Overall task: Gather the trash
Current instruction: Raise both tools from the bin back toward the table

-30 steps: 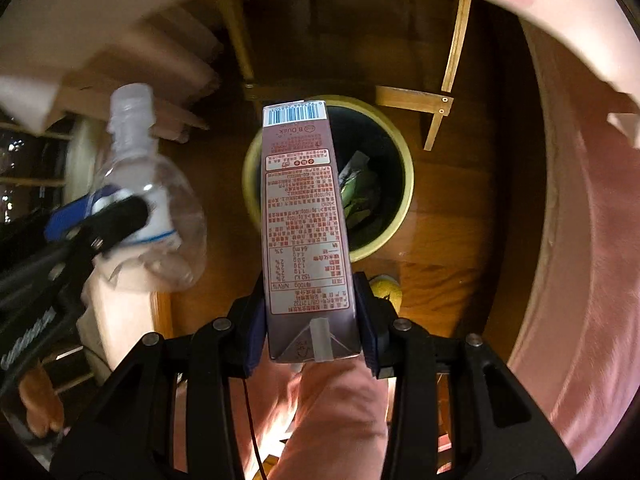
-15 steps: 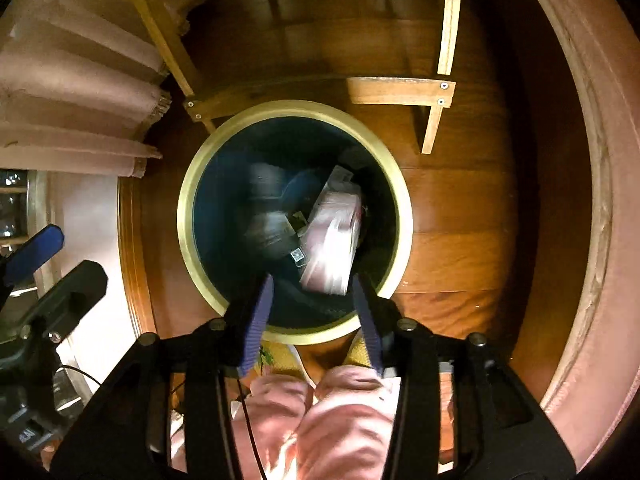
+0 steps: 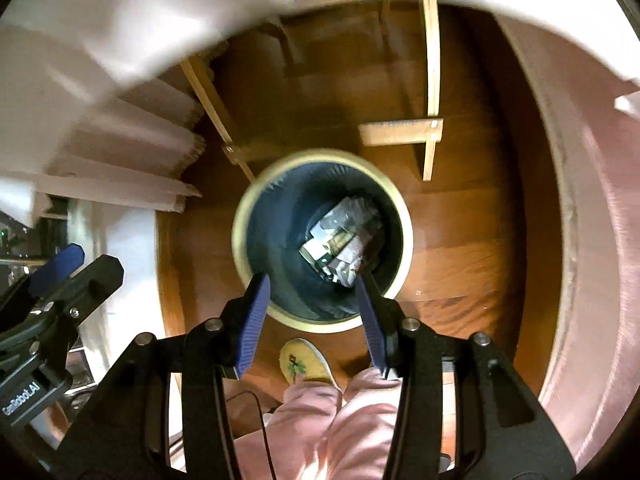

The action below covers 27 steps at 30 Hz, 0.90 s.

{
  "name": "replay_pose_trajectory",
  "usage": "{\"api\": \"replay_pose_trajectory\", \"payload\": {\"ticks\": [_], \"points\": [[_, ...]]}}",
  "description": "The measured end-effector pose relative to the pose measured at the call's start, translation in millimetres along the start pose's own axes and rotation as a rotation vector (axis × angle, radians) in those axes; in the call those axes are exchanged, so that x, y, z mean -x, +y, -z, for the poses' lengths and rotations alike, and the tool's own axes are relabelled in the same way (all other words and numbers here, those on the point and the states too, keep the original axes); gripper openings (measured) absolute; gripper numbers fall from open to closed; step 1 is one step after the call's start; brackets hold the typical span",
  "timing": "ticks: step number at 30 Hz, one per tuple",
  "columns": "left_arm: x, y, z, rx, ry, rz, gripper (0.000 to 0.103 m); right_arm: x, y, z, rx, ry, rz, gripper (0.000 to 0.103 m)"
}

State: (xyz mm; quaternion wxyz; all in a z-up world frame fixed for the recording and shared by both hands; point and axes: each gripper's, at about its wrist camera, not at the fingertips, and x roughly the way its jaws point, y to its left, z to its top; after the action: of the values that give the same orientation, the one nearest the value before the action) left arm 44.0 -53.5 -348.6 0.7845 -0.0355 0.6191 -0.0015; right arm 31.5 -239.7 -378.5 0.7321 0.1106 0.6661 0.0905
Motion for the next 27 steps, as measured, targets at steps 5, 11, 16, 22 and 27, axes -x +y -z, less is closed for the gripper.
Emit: {"api": "replay_pose_trajectory", "payload": {"ticks": [5, 11, 16, 22, 27], "points": [[71, -4, -9, -0.017, -0.046, 0.038, 0.077, 76, 17, 2, -0.006, -0.064, -0.023, 0.043], [169, -12, -22, -0.076, -0.116, 0.069, 0.077, 169, 45, 7, 0.02, -0.154, -0.068, 0.044], [235, -14, -38, -0.108, -0.152, 0.096, 0.077, 238, 70, 9, 0.054, -0.221, -0.106, 0.046], [303, -19, -61, -0.131, -0.203, 0.125, 0.077, 303, 93, 5, 0.081, -0.296, -0.103, 0.046], [347, -23, -83, -0.133, -0.262, 0.178, 0.077, 355, 105, -5, 0.093, -0.394, -0.071, 0.046]]}}
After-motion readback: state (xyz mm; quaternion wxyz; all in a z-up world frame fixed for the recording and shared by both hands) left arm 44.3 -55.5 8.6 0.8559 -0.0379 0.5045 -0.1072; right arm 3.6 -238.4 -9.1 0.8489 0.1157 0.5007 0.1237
